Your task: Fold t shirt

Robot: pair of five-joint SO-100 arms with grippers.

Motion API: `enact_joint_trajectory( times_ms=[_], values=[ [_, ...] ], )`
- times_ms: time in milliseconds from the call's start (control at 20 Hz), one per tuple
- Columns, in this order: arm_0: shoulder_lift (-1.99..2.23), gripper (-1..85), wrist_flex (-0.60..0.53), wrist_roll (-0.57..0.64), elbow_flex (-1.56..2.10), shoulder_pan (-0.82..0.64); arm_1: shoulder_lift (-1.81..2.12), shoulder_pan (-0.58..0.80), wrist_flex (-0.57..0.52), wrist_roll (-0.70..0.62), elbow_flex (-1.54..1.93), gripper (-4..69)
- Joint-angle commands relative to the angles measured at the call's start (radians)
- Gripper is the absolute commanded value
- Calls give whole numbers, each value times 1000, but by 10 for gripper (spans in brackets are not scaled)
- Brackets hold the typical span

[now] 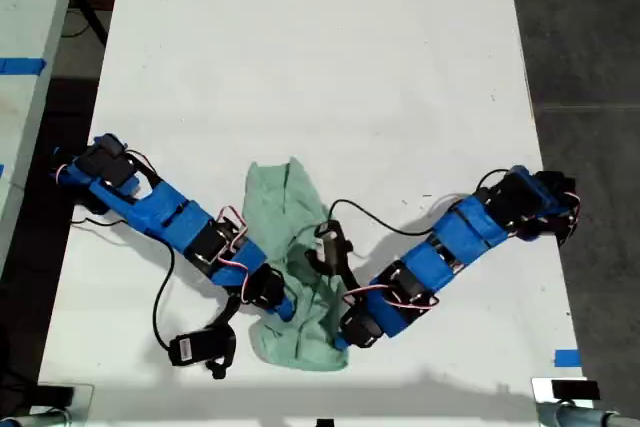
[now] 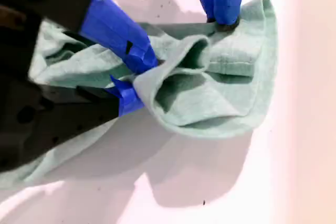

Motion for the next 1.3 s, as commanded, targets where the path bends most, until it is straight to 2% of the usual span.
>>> enact_joint_trajectory(
  times_ms=[0, 100, 200, 300, 450, 500, 550, 650, 750, 800, 850, 900, 950, 1000, 1100, 1250],
  values=[
    [138, -2, -25, 52, -67, 12, 166, -17, -152, -123, -25, 22],
    [184, -2, -17, 78, -61, 12, 227, 6, -190, -186, -2, 22],
    [258, -2, 64, 75, -37, 0, 299, 60, -184, -222, 66, 22],
    [333, -2, 218, 48, -9, -40, 356, 133, -143, -247, 130, 23],
    [405, -2, 531, -25, 32, -146, 400, 259, -60, -290, 193, 23],
    [423, -2, 609, -29, 54, -189, 408, 302, -11, -304, 195, 23],
    [446, -2, 640, -3, 86, -232, 420, 344, 26, -321, 209, 23],
    [480, 21, 663, 67, 124, -314, 446, 426, 117, -345, 216, 23],
    [477, 164, 676, 153, 161, -394, 463, 506, 216, -360, 219, 23],
    [465, 203, 681, 189, 176, -428, 471, 541, 255, -362, 233, 46],
    [445, 234, 683, 230, 183, -456, 472, 574, 298, -367, 238, 96],
    [423, 256, 689, 278, 183, -479, 469, 601, 341, -376, 238, 222],
    [416, 269, 695, 311, 193, -495, 471, 626, 390, -379, 238, 311],
    [425, 269, 698, 333, 215, -511, 480, 646, 437, -383, 238, 336],
    [508, 267, 701, 353, 287, -549, 526, 689, 514, -402, 247, 343],
    [744, 254, 701, 357, 426, -644, 618, 719, 571, -425, 264, 320]
  ],
)
